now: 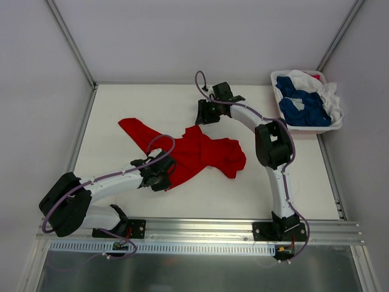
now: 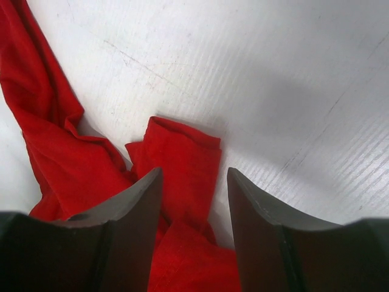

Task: Fold and stack the t-shirts
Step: Flatten out the tshirt

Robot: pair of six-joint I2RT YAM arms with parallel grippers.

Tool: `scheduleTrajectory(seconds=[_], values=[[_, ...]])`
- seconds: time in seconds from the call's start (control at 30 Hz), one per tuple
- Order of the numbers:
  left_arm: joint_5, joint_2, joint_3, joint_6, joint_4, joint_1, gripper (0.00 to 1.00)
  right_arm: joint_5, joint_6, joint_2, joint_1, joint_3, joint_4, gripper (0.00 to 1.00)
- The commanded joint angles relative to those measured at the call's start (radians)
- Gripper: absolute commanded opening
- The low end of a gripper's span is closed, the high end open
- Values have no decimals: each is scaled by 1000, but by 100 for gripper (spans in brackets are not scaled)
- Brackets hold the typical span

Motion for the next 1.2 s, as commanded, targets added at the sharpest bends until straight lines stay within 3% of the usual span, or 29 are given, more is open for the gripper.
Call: scheduleTrajectory(seconds=[0.0,0.67,0.7,0.77,0.83,1.17], values=[[-10,6,9,-19,-38,-16,0,-40,-23,8,2,26,24,50],[-11,-26,-7,-27,-38,-16,0,-36,13,-27,-27,-135,93,50],[-11,-24,-7,-25,-38,-16,0,-37,13,-27,-29,-135,91,48],[-10,-24,-7,-25,-38,-16,0,-43,12,-29,-32,-135,93,34],[-11,-24,-7,-25,-38,-16,0,-48,13,-26,-32,-135,93,30],[-16,-14,-5,-22,-38,-16,0,-68,23,-18,-32,-132,93,45]])
